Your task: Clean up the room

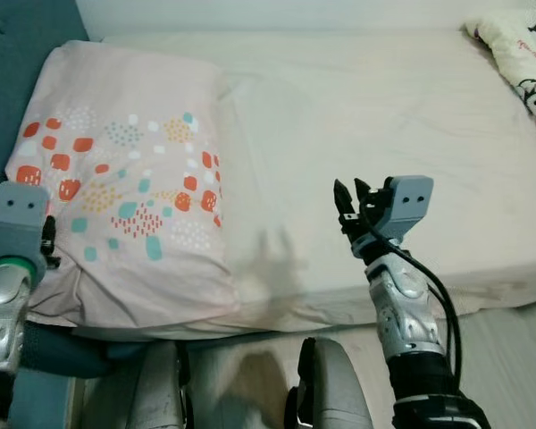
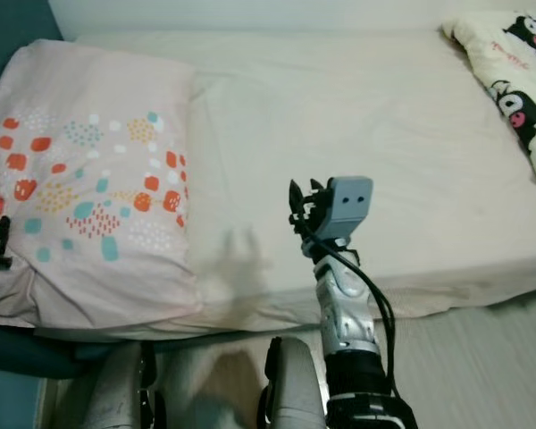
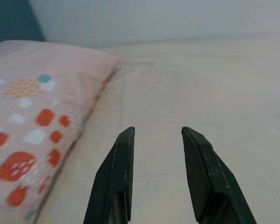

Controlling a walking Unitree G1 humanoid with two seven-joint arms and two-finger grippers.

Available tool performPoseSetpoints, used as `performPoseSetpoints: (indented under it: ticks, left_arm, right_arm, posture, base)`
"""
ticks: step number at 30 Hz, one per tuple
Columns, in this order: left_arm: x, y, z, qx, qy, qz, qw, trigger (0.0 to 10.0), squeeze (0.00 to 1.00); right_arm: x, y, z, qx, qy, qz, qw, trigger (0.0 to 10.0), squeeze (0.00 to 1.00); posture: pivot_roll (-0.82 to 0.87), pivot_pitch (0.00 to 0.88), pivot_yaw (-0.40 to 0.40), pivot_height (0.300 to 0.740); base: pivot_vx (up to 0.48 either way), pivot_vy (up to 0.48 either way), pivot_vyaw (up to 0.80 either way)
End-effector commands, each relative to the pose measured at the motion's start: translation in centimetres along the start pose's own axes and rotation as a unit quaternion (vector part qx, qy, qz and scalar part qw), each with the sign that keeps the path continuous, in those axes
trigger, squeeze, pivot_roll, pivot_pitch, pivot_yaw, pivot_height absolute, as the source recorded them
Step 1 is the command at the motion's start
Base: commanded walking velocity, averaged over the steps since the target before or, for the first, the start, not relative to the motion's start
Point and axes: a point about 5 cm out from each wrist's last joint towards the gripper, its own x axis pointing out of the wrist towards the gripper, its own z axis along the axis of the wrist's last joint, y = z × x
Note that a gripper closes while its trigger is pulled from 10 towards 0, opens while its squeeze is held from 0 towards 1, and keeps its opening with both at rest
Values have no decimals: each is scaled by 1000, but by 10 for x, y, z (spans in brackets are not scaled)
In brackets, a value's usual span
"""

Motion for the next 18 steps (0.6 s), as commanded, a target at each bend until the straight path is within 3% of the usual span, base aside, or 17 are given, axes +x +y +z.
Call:
performPoseSetpoints:
  ticks: [1, 7, 9, 10, 11, 13, 14, 15, 17, 18]
  left_arm:
    - [-4, 7, -14, 1, 33, 6, 999, 10000, 0]
    - [-13, 11, -4, -8, -1, -32, 999, 10000, 0]
    - [-24, 17, 55, -70, -152, -60, 984, 10000, 0]
    - [-24, 17, 55, -70, -152, -60, 984, 10000, 0]
    - [-32, 19, 86, -80, -227, -54, 969, 10000, 0]
    - [-40, 20, 113, -83, -287, -41, 953, 10000, 0]
    - [-43, 3, 128, -85, -316, -56, 943, 10000, 0]
    - [-43, 3, 128, -85, -316, -56, 943, 10000, 0]
    - [-52, -32, 151, -95, -354, -91, 926, 10000, 0]
    - [-53, -52, 154, -109, -352, -105, 924, 10000, 0]
  right_arm:
    - [-1, -1, -4, 1, 7, 0, 1000, 10000, 0]
    - [1, -1, -2, -1, 7, 3, 1000, 10000, 0]
    - [-1, -4, -1, -8, 4, 3, 1000, 10000, 0]
    - [-1, -4, -1, -8, 4, 3, 1000, 10000, 0]
    - [-3, -3, 1, -14, 0, 6, 1000, 10000, 0]
    - [-4, -2, 2, -20, -5, 9, 1000, 10000, 0]
    - [-2, 3, 7, -22, -17, 13, 1000, 10000, 0]
    - [-2, 3, 7, -22, -17, 13, 1000, 10000, 0]
    - [1, 10, 19, -28, -45, 17, 998, 10000, 0]
    - [2, 13, 26, -27, -61, 18, 998, 10000, 0]
  posture:
    - [149, 131, -21, 605]
    - [149, 133, -23, 605]
    - [148, 138, -21, 605]
    - [148, 138, -21, 605]
    - [148, 137, -22, 605]
    - [148, 137, -22, 605]
    - [128, 124, -26, 605]
    - [128, 124, -26, 605]
    - [121, 115, -30, 605]
    - [107, 95, -33, 605]
  base:
    - [0, 0, 0]
    - [0, 0, 0]
    - [0, 0, 0]
    - [0, 0, 0]
    - [0, 0, 0]
    - [0, 0, 0]
    - [0, 0, 0]
    - [0, 0, 0]
    - [0, 0, 0]
    - [0, 0, 0]
